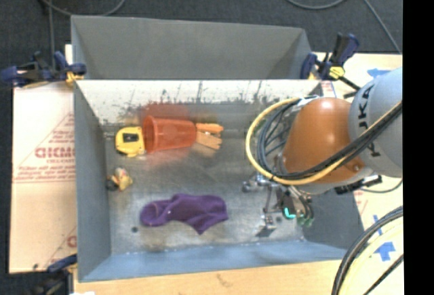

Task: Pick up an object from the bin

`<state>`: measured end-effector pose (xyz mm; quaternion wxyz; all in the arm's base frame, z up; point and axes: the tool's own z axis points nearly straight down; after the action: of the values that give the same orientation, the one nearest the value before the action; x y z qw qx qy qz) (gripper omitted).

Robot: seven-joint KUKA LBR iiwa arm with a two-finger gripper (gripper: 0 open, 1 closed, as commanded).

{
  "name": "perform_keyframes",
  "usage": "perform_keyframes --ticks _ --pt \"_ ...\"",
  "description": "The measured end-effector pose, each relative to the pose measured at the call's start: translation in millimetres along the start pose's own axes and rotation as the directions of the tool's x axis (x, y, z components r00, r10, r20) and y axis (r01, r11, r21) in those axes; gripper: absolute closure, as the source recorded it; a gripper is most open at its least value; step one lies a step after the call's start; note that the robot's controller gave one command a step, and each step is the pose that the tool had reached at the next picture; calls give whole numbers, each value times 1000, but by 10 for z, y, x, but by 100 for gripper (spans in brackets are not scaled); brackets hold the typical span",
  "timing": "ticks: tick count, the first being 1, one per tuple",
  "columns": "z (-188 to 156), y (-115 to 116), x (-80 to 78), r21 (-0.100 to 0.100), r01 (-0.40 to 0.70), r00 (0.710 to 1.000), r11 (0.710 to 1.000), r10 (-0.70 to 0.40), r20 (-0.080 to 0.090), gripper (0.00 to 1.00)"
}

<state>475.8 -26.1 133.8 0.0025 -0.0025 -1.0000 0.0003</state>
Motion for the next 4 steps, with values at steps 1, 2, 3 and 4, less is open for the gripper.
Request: perform_keyframes --ticks 1,2,3,4 --pt "-31 -1 -20 1 1 1000 1000 -1 7 0" --pt "65 504 -253 1 88 996 996 -88 8 0" --pt "317 639 -250 -3 22 1000 1000 -22 8 0" --pt "530 636 -249 0 224 975 975 -224 -9 100"
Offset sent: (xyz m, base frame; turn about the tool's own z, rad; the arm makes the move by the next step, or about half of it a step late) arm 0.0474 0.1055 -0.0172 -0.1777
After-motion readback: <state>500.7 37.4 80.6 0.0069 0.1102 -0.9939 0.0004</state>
